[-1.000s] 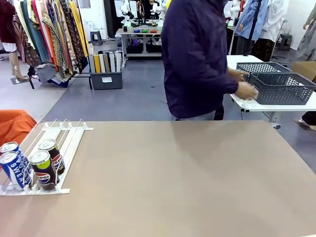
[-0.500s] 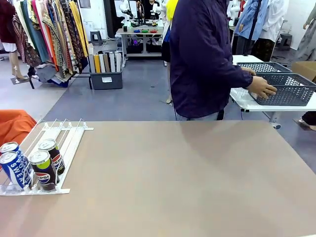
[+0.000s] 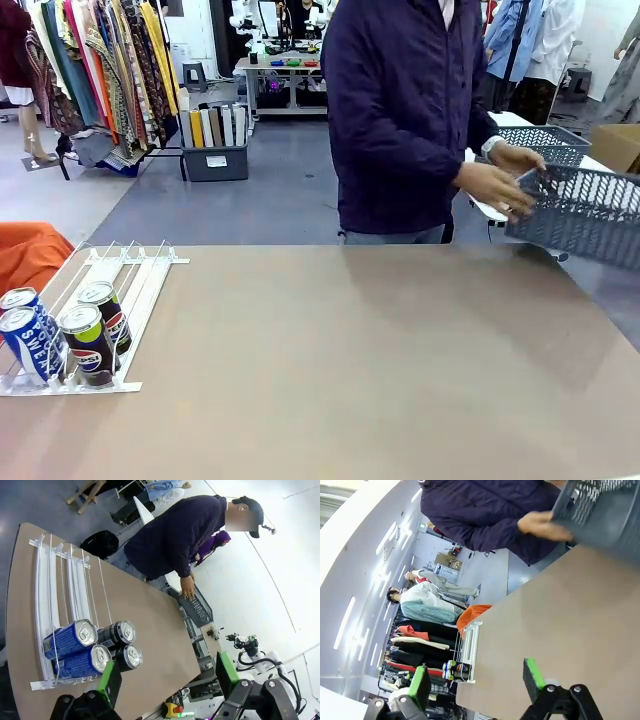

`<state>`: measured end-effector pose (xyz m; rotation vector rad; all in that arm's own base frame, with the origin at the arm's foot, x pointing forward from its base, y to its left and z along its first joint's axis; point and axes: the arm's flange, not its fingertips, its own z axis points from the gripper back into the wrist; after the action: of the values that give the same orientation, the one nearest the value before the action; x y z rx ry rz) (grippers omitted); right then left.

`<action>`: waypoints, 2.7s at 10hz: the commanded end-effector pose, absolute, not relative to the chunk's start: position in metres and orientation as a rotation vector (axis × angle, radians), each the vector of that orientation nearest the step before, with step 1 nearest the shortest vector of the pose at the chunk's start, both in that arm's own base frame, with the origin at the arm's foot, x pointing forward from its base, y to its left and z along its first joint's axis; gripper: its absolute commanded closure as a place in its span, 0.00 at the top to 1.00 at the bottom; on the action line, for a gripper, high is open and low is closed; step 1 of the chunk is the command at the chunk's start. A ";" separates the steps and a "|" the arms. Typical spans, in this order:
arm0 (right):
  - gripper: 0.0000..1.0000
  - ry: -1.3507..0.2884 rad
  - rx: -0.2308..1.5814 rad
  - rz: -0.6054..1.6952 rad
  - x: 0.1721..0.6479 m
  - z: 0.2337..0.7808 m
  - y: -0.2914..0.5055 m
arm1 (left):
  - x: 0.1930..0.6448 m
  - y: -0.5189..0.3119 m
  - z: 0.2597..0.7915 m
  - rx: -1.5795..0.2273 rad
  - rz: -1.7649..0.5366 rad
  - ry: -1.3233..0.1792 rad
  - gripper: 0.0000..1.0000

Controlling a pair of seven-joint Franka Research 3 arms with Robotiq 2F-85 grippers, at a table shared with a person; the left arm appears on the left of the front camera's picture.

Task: Retrieve and store the cans from the dispenser.
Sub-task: Pick up one can from the Automatic Can Dispenser and place it in the middle of the table.

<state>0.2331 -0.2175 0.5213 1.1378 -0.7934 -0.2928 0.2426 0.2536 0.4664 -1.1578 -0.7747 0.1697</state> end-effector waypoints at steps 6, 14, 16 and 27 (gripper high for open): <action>1.00 -0.824 1.149 -0.270 0.237 0.525 -0.219 | 0.253 0.138 0.565 -0.317 -0.159 -0.361 1.00; 1.00 -0.824 1.149 -0.270 0.237 0.525 -0.219 | 0.269 0.080 0.570 0.054 -0.177 -0.281 1.00; 1.00 -0.824 1.149 -0.270 0.237 0.525 -0.219 | 0.274 0.075 0.566 0.056 -0.195 -0.265 1.00; 1.00 -0.824 1.149 -0.270 0.237 0.525 -0.219 | 0.364 0.030 0.459 -0.002 0.459 -0.069 1.00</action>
<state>0.2342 -0.2183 0.5231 1.1436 -0.7894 -0.2909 0.3538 0.0328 0.4603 -0.0389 -0.0522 0.3543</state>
